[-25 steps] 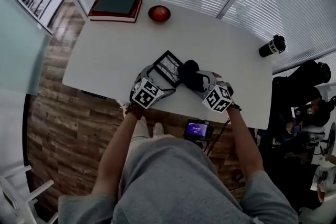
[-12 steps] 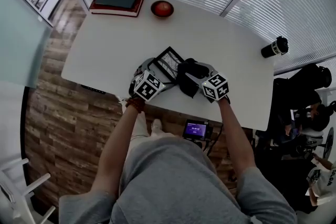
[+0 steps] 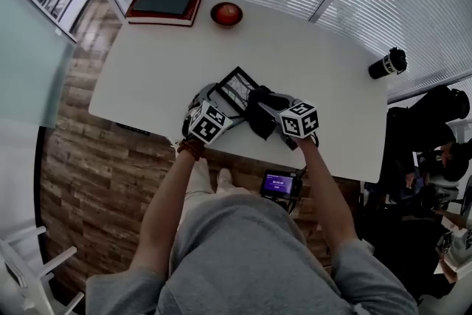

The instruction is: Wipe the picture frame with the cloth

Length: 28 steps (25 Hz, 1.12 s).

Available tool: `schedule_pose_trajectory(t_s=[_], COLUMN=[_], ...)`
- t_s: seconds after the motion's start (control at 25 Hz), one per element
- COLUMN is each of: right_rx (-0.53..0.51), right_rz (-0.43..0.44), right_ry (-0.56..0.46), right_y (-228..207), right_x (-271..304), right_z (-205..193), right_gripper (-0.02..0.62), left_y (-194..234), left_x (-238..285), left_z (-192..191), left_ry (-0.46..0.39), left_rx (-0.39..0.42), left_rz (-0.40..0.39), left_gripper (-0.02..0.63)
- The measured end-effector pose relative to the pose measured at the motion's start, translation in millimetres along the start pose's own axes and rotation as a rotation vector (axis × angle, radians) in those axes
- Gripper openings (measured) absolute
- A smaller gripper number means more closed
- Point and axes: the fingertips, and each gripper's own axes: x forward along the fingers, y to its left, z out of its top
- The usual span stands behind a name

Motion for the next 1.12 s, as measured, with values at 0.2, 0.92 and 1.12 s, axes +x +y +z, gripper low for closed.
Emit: schedule_pose_trajectory(t_s=[0.2, 0.92, 1.12], right_rx=[-0.023, 0.241, 0.176], right_rz=[0.052, 0.368, 0.271], right_ry=[0.094, 0.071, -0.035], right_y=[23.6, 46.4, 11.7], right_x=[9.6, -7.7, -15.5], right_z=[-5.4, 18.6, 72.1], right_gripper=[0.133, 0.114, 0.114], left_y=[-0.6, -2.5, 2.1], left_x=[1.6, 2.5, -0.2], left_z=[0.7, -0.3, -0.8], left_ry=[0.003, 0.001, -0.003], left_rx=[0.0, 0.0, 0.001], left_rz=[-0.001, -0.008, -0.007], left_gripper=[0.58, 0.572, 0.566])
